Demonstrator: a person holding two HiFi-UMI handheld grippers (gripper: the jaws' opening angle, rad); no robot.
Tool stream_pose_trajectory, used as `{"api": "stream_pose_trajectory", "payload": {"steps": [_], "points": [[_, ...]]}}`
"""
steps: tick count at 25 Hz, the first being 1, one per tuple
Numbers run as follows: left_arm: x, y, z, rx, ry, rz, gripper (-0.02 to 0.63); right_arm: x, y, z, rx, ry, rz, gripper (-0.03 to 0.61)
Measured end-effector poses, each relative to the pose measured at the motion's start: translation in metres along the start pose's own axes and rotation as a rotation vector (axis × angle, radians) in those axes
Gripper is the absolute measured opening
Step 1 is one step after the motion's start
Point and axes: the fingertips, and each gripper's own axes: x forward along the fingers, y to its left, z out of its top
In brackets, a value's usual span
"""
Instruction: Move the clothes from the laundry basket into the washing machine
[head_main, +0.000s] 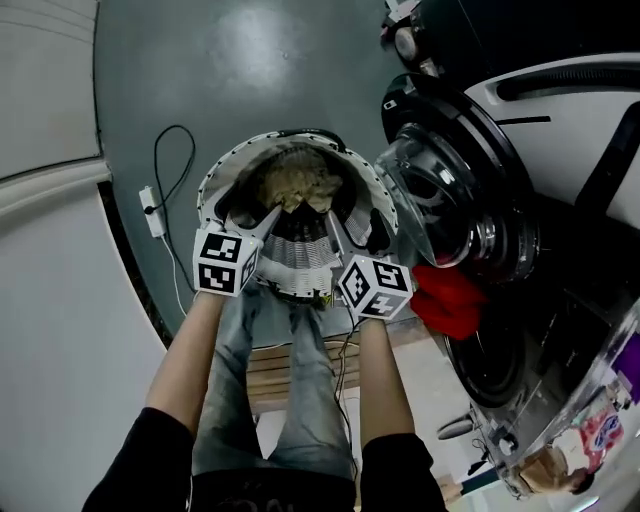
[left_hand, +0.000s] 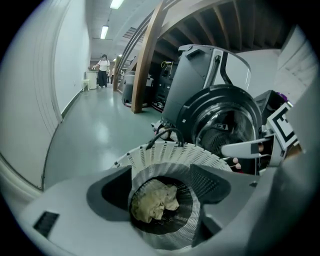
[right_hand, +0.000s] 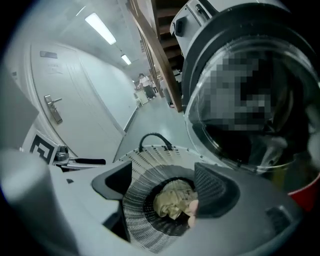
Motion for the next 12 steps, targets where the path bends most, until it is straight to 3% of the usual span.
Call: {"api": "stream_pose_trajectory", "payload": {"steps": [5, 12], "points": [[0.068, 0.013, -0.06, 0.006, 0.098, -0.004, 0.379, 0.054, -0.02, -0.049, 0.012, 0.062, -0.007, 0.391], [0.15, 0.037, -0.13, -0.082, 0.227, 0.013, 0.379, 0.131, -0.059, -0.116, 0.02, 0.182, -0.034, 0.39]]}}
